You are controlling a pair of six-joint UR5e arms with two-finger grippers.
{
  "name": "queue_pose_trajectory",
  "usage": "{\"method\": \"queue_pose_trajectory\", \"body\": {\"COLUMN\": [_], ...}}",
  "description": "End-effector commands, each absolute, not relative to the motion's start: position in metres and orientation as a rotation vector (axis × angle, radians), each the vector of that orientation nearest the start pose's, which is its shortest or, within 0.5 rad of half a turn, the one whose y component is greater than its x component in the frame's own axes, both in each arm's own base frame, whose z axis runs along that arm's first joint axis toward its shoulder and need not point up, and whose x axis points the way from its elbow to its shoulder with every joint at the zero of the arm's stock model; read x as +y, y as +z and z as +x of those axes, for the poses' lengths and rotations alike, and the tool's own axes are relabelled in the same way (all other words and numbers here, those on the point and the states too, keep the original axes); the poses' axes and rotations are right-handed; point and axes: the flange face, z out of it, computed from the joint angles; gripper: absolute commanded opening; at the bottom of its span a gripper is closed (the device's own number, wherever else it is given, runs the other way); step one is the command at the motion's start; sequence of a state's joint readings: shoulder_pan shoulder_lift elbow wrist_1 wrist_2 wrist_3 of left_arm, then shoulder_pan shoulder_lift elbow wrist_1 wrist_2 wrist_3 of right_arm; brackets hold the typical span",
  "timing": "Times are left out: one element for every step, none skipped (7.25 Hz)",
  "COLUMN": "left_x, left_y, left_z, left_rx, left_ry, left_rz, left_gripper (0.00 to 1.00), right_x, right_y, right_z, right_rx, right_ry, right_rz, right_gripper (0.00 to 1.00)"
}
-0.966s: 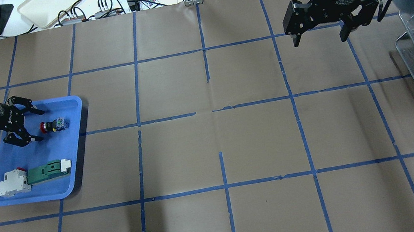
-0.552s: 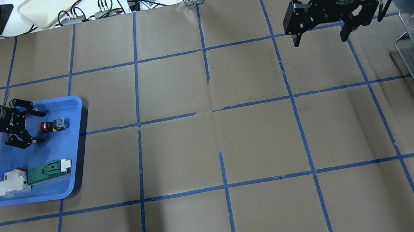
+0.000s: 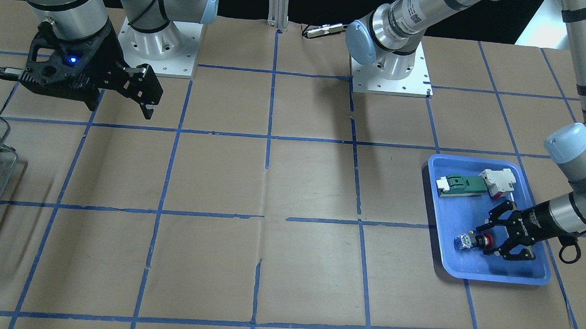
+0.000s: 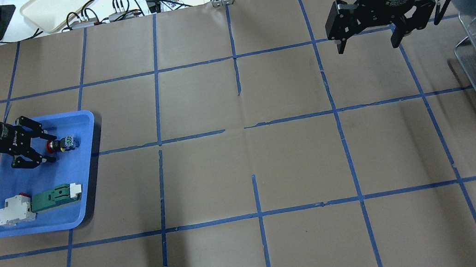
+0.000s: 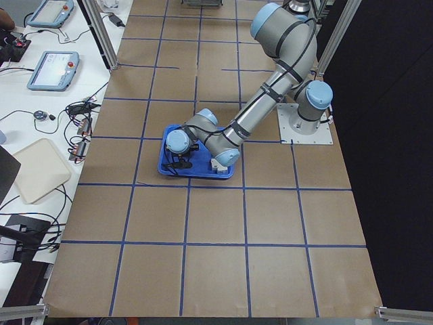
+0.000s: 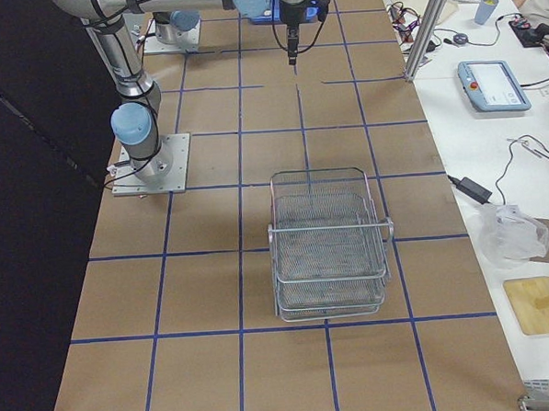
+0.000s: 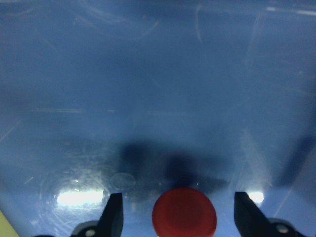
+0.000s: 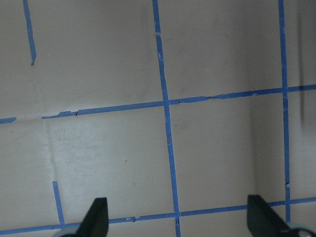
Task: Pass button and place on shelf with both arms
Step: 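Lower the left gripper and close it on the red push button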
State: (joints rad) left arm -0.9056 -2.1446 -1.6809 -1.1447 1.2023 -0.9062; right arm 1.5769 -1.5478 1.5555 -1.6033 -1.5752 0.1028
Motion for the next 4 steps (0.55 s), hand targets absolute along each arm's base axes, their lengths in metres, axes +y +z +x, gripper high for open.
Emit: {"method": "queue_pose_trajectory", "body": {"left_x": [-0.583,-0.583,-0.582,-0.581], "left_y": [0.157,0.161,0.164,0.173], "left_z": [0.243,0.243,0.243,0.241], "left_rx": [2.373,2.371,2.369,2.364], "left_ry": [0.517,0.52,0.526,0.548], "left_rz": [-2.482,-2.485,-2.489,-2.491], "left_gripper": [0.0,0.0,0.0,0.0], "right_x": [-0.504,-0.504,-0.504,-0.504], "right_y": [0.488,0.488,0.488,0.488], "right_z": [0.136,0.136,0.136,0.136], "right_rx": [3.139,3.138,3.136,3.144], "right_ry": [-0.046,-0.046,-0.046,-0.044], "right_rz": [0.149,0.152,0.152,0.15], "right_gripper": [1.0,1.0,1.0,1.0]}}
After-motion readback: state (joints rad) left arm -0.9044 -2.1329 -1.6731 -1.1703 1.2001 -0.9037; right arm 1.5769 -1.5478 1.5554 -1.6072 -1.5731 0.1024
